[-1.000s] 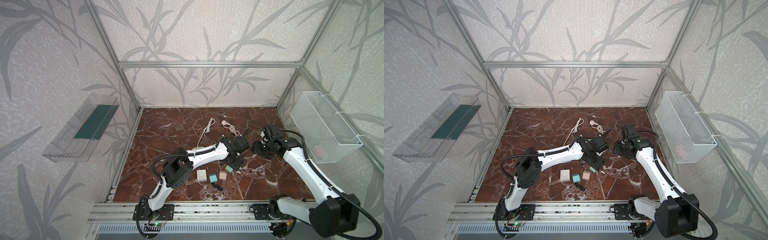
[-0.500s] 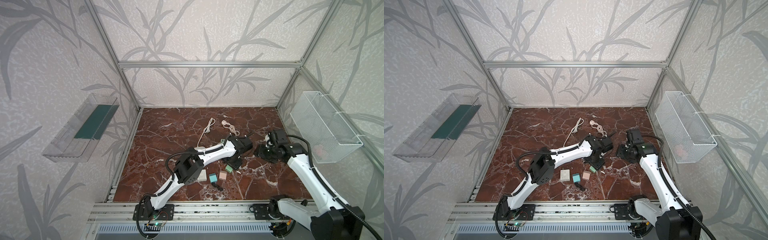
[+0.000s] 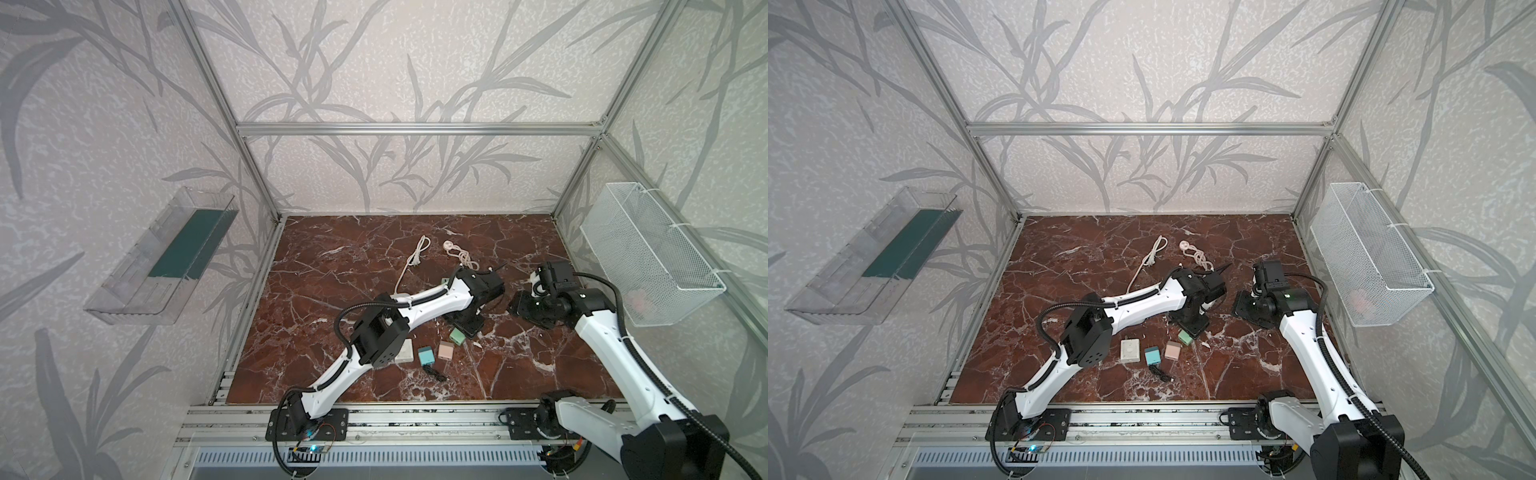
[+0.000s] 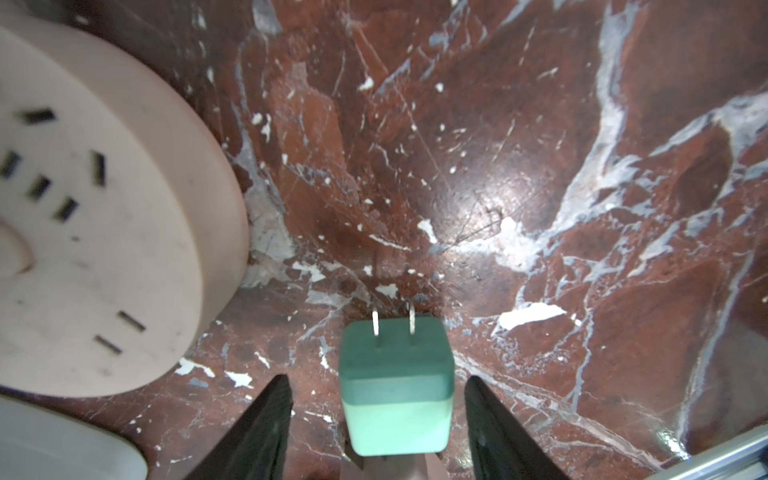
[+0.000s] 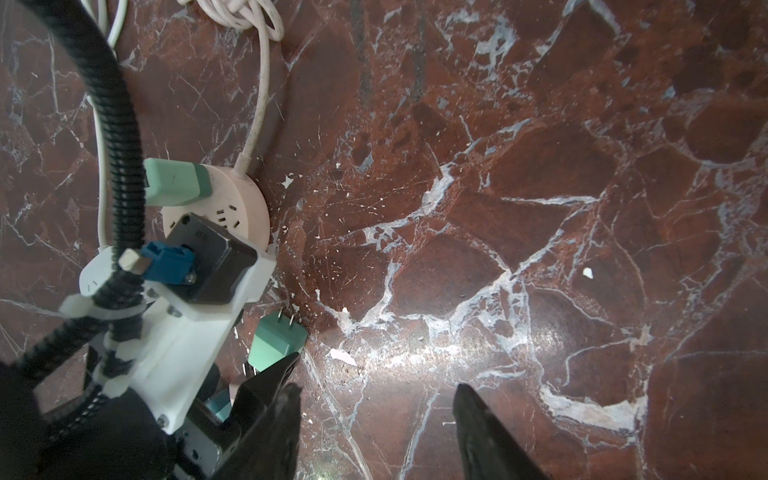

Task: Insert the plug
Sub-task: 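Lift the adapter with left gripper while right arm moves toward it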

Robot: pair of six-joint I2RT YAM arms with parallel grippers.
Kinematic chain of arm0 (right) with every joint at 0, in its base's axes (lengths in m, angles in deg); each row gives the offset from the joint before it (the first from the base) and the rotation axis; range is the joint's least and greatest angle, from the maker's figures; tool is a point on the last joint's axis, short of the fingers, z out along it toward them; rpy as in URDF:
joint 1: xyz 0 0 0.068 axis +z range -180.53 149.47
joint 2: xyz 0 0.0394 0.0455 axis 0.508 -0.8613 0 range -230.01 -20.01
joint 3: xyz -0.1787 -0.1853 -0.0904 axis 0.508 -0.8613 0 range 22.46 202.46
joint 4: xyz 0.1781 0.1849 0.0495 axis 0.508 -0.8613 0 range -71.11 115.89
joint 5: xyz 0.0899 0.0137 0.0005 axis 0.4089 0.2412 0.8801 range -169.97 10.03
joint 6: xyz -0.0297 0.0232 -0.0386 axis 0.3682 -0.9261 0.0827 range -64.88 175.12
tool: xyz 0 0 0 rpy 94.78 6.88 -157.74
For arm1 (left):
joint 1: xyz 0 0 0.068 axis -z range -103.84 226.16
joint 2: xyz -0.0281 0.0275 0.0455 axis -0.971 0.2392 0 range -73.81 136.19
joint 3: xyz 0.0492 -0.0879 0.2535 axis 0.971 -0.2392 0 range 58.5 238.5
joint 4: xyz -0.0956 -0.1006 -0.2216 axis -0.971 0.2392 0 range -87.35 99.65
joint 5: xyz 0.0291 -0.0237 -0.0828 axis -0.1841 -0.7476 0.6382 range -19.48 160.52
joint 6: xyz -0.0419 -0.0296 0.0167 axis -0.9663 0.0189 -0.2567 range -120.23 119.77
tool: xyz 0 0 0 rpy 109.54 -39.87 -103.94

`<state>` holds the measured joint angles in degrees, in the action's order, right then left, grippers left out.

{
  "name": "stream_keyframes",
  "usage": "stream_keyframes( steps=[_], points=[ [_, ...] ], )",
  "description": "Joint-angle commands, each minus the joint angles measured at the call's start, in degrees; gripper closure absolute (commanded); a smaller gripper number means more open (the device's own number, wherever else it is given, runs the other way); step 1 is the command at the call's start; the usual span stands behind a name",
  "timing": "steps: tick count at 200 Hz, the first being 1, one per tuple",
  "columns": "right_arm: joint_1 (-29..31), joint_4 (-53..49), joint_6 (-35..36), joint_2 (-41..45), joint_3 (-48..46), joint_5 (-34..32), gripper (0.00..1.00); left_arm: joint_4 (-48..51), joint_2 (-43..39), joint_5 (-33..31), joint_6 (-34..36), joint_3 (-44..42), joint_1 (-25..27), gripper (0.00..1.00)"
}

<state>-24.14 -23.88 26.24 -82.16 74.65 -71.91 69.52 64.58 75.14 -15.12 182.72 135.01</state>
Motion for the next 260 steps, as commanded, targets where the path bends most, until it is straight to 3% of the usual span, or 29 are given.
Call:
stream_keyframes(
  steps=[1,98,132,147,163,221,260],
  points=[
    [-0.2,-0.2,0.7,0.4,-0.3,0.5,0.41,3.2,2.5,1.4,1.7,1.7,-0.3,0.36],
    [-0.3,0.3,1.0,0.5,-1.3,0.8,0.41,3.4,3.6,1.9,1.5,2.1,-0.4,0.44],
    [-0.3,0.5,1.1,0.5,-1.5,1.0,0.41,3.3,3.5,1.9,1.4,2.2,-0.5,0.55],
    [-0.3,0.5,1.1,0.6,-1.5,1.1,0.41,3.3,3.3,1.9,1.4,2.2,-0.6,0.66],
    [-0.3,0.6,1.1,0.8,-1.5,1.2,0.41,3.3,2.9,1.2,1.1,2.2,-0.7,1.0],
    [-0.3,4.8,0.5,2.0,-1.6,5.7,0.42,-0.7,-7.3,-2.3,-0.2,-1.0,-2.9,1.0],
    [-0.3,9.9,0.7,5.6,-2.1,6.3,0.43,-12.2,-23.1,-0.2,-6.7,-13.0,-10.0,1.0]
  ],
)
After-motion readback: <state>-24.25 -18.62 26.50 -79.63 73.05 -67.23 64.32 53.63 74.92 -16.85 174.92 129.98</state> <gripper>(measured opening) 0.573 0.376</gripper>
